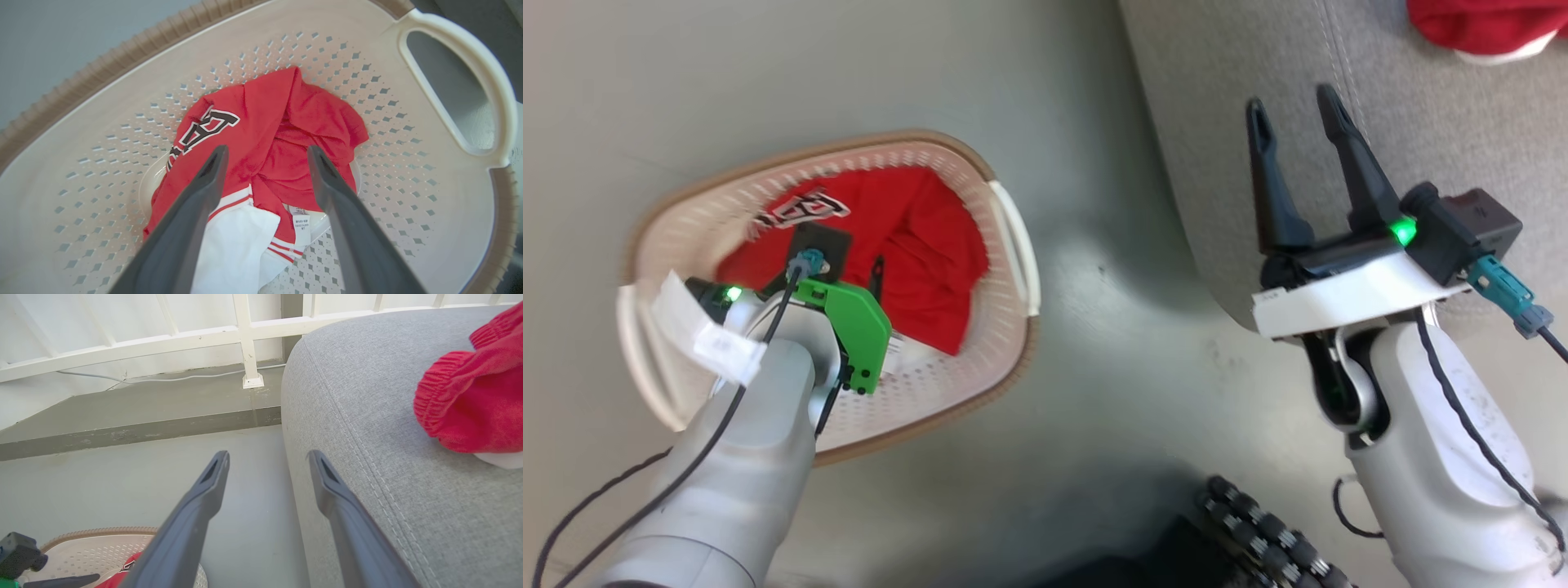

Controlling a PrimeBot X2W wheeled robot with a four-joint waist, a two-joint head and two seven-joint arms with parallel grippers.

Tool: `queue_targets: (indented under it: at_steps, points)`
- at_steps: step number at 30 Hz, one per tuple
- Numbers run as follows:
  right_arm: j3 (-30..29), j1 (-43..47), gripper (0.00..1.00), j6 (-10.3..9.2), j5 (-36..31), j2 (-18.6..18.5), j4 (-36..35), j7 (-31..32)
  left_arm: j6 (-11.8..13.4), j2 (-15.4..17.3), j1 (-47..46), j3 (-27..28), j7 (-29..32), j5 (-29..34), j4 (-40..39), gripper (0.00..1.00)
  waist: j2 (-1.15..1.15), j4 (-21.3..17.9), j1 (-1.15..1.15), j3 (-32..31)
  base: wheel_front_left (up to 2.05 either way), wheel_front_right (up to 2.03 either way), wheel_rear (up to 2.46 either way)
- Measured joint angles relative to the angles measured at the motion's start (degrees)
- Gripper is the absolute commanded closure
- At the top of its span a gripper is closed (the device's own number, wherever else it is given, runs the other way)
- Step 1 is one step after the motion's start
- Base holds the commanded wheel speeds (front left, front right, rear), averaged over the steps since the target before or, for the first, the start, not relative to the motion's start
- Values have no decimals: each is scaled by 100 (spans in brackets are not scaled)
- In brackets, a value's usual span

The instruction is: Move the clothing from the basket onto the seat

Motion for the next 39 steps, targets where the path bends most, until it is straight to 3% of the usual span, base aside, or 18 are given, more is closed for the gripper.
queue_targets:
  at_steps: [7,24,33,39]
  points:
    - [-182,175,0,16,-13,-188,314,0,-108,-10,149,41,-535,-245,-208,0,0,392,0,-504,0,0,0]
    - [-360,535,0,22,-16,-374,858,1,-200,-58,522,459,-708,-716,-1338,0,0,1312,0,-1883,0,0,0]
    - [-377,774,0,29,-16,-377,1068,1,104,-65,979,1029,-708,-716,-2434,0,0,1602,0,-2675,0,0,0]
    - [-401,1055,0,29,2,-403,1172,1,358,140,1542,1290,-708,-647,-3006,0,0,1753,0,-3254,0,0,0]
